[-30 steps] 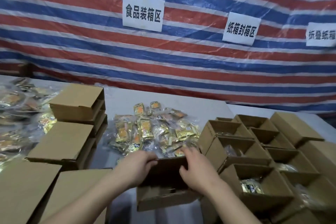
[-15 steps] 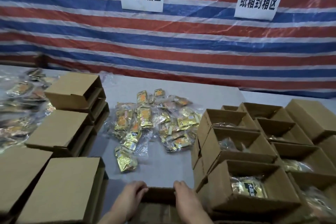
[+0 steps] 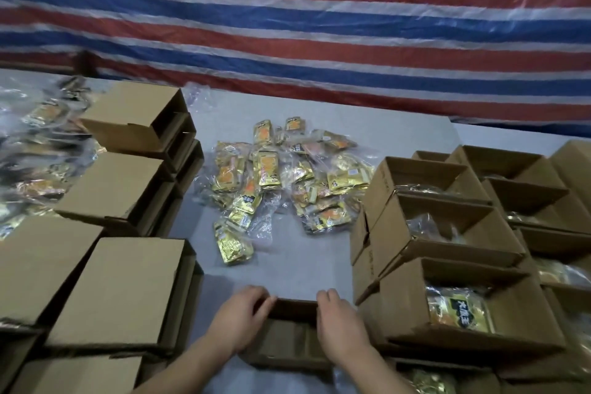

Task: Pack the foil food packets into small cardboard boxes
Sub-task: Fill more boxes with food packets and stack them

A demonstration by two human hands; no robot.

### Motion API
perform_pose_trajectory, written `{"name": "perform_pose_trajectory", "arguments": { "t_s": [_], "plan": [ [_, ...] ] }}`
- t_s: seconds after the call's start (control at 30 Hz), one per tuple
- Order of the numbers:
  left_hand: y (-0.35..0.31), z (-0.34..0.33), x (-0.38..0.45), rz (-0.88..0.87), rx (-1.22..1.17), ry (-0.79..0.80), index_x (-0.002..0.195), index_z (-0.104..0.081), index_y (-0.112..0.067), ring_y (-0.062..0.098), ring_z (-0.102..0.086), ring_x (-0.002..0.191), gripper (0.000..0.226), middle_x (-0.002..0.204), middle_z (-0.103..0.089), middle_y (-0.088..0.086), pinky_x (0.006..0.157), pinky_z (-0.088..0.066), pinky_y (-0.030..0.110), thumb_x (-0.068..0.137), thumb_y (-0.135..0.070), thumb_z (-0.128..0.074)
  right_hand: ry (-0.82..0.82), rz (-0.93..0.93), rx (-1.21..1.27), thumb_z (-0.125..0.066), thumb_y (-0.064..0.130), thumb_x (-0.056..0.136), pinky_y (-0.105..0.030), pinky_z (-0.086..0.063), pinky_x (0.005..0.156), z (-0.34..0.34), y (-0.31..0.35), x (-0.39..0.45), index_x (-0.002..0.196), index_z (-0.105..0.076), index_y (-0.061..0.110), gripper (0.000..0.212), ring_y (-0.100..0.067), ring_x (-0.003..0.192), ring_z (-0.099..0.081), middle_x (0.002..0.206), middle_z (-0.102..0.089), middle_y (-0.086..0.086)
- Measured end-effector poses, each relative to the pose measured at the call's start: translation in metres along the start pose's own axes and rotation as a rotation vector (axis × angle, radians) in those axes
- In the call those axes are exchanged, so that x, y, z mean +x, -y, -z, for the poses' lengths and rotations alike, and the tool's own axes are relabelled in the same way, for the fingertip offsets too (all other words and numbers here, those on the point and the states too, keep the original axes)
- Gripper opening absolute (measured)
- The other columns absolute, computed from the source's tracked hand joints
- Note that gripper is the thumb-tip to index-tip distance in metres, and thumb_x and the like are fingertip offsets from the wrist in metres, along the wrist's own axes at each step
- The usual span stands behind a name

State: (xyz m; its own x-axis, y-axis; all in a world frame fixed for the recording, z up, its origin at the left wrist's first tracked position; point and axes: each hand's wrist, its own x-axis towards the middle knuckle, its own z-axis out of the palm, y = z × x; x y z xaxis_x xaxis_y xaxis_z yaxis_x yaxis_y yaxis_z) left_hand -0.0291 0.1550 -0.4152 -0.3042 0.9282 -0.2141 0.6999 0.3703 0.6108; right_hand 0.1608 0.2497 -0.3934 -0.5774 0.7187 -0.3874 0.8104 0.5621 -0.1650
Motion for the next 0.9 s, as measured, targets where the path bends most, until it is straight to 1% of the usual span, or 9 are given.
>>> {"name": "perform_pose_trajectory", "arguments": {
  "t_s": [0.1, 0.17, 0.23, 0.3, 0.4, 0.5, 0.63, 0.73, 0.9],
  "plan": [
    [-0.001, 0.009, 0.015, 0.097, -0.160, -0.048, 0.087, -0.056, -0.034, 0.001, -0.058, 0.085, 0.035, 0.085, -0.062, -0.013, 0.074, -0.046, 0.030, 0.095, -0.059, -0.034, 0.007, 0.012, 0.059, -0.035, 0.030, 0.102, -0.038, -0.044, 0.087, 0.004, 0.001, -0.002, 0.113, -0.046, 0.023, 0.017, -0.025, 0.106, -0.056, 0.119, -0.053, -0.003],
    [0.004, 0.017, 0.047, 0.217, -0.224, -0.145, 0.113, -0.060, -0.025, 0.015, -0.062, 0.103, 0.031, 0.108, -0.066, -0.005, 0.083, -0.046, 0.031, 0.098, -0.046, -0.044, 0.030, 0.001, 0.069, -0.036, 0.038, 0.101, -0.037, -0.043, 0.091, 0.007, 0.000, -0.002, 0.116, -0.046, 0.025, 0.023, -0.024, 0.110, -0.054, 0.121, -0.052, -0.002],
    [0.013, 0.027, 0.087, 0.409, -0.238, -0.190, 0.126, -0.053, -0.006, 0.030, -0.060, 0.109, 0.038, 0.121, -0.062, 0.011, 0.083, -0.044, 0.031, 0.097, -0.031, -0.051, 0.037, -0.033, 0.065, -0.037, 0.047, 0.097, -0.036, -0.042, 0.096, 0.009, -0.001, -0.001, 0.125, -0.046, 0.026, 0.036, -0.022, 0.115, -0.052, 0.124, -0.050, 0.000],
    [0.026, 0.033, 0.122, 0.586, -0.304, -0.169, 0.125, -0.049, 0.002, 0.036, -0.060, 0.104, 0.043, 0.119, -0.062, 0.018, 0.084, -0.049, 0.034, 0.089, -0.019, -0.058, 0.028, -0.079, 0.071, -0.037, 0.054, 0.093, -0.034, -0.040, 0.099, 0.006, -0.002, 0.001, 0.131, -0.043, 0.028, 0.047, -0.020, 0.120, -0.048, 0.128, -0.048, 0.002],
    [0.050, 0.029, 0.154, 0.771, -0.244, -0.129, 0.134, -0.039, 0.004, 0.037, -0.060, 0.105, 0.072, 0.119, -0.059, 0.021, 0.088, -0.054, 0.041, 0.072, -0.015, -0.070, -0.020, -0.117, 0.085, -0.033, 0.062, 0.087, -0.033, -0.037, 0.101, -0.001, -0.002, 0.004, 0.139, -0.037, 0.031, 0.061, -0.016, 0.128, -0.042, 0.135, -0.044, 0.007],
    [0.074, 0.011, 0.173, 0.860, -0.144, -0.113, 0.143, -0.023, 0.005, 0.037, -0.050, 0.122, 0.105, 0.135, -0.048, 0.022, 0.103, -0.045, 0.043, 0.062, -0.027, -0.082, -0.093, -0.119, 0.123, -0.018, 0.069, 0.078, -0.031, -0.035, 0.102, -0.006, -0.001, 0.009, 0.140, -0.038, 0.033, 0.074, -0.012, 0.129, -0.041, 0.135, -0.045, 0.011],
    [0.097, -0.002, 0.184, 0.796, 0.097, -0.059, 0.147, -0.017, 0.007, 0.034, -0.044, 0.129, 0.136, 0.142, -0.040, 0.020, 0.107, -0.040, 0.040, 0.054, -0.069, -0.081, -0.196, -0.129, 0.203, -0.015, 0.067, 0.082, -0.032, -0.038, 0.099, -0.014, -0.002, 0.015, 0.130, -0.051, 0.029, 0.071, -0.014, 0.121, -0.049, 0.124, -0.054, 0.009],
    [0.105, -0.008, 0.192, 0.747, 0.209, -0.064, 0.146, -0.018, 0.007, 0.033, -0.042, 0.129, 0.113, 0.143, -0.037, 0.021, 0.106, -0.040, 0.039, 0.070, -0.061, -0.068, -0.184, -0.133, 0.212, -0.014, 0.067, 0.085, -0.033, -0.038, 0.101, -0.019, -0.001, 0.017, 0.129, -0.052, 0.030, 0.069, -0.013, 0.119, -0.050, 0.124, -0.055, 0.009],
    [0.087, 0.004, 0.190, 0.910, -0.028, -0.079, 0.143, -0.020, 0.009, 0.036, -0.045, 0.125, 0.108, 0.139, -0.042, 0.024, 0.103, -0.043, 0.043, 0.068, -0.043, -0.077, -0.172, -0.142, 0.199, -0.012, 0.066, 0.086, -0.033, -0.033, 0.107, -0.017, 0.001, 0.016, 0.130, -0.053, 0.029, 0.071, -0.013, 0.120, -0.050, 0.125, -0.057, 0.010]
  ]
}}
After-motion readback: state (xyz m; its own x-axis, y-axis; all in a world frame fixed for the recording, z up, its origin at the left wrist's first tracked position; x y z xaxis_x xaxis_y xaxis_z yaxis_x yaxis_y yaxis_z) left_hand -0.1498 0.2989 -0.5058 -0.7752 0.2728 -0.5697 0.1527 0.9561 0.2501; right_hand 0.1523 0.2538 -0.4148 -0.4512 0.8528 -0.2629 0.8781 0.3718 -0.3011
